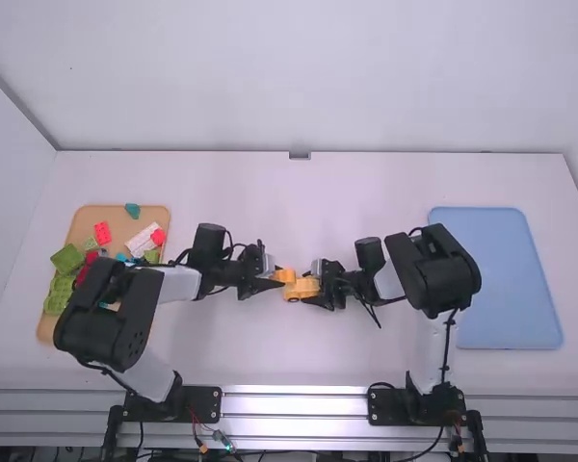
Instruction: Assemble lego blocks to make yellow taxi
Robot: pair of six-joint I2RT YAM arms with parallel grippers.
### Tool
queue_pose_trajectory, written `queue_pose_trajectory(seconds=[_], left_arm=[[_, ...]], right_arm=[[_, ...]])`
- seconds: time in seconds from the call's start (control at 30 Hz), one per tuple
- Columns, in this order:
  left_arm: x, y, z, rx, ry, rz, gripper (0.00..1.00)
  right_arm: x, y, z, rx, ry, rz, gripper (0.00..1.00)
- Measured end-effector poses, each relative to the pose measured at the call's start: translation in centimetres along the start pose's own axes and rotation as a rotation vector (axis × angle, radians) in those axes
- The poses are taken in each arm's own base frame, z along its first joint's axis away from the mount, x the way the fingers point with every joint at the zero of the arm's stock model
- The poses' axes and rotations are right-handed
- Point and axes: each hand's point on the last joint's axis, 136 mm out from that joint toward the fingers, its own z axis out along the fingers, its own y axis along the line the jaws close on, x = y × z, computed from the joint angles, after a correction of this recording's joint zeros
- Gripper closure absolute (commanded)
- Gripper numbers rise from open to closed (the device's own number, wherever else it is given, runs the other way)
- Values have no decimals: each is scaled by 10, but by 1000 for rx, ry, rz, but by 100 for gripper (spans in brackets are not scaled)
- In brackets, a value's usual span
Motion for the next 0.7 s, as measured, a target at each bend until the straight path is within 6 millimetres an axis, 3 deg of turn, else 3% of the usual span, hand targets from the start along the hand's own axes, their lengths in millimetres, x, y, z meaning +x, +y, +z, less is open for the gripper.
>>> queue_pose_trajectory(seconds=[0.1,0.2,0.4,0.7], left_arm=[[0,-2,3,4,6,-8,92],[-3,2,3,-8,-3,-15,92],[-6,4,6,-10,-19,-32,93],[-7,-15,28,40,20,-10,95]], right_arm=[[0,1,1,-8,0,-6,41],[-1,2,3,-14,1,-19,52],[-3,5,5,-25,0,-32,53],[-2,4,4,-21,0,-25,53]])
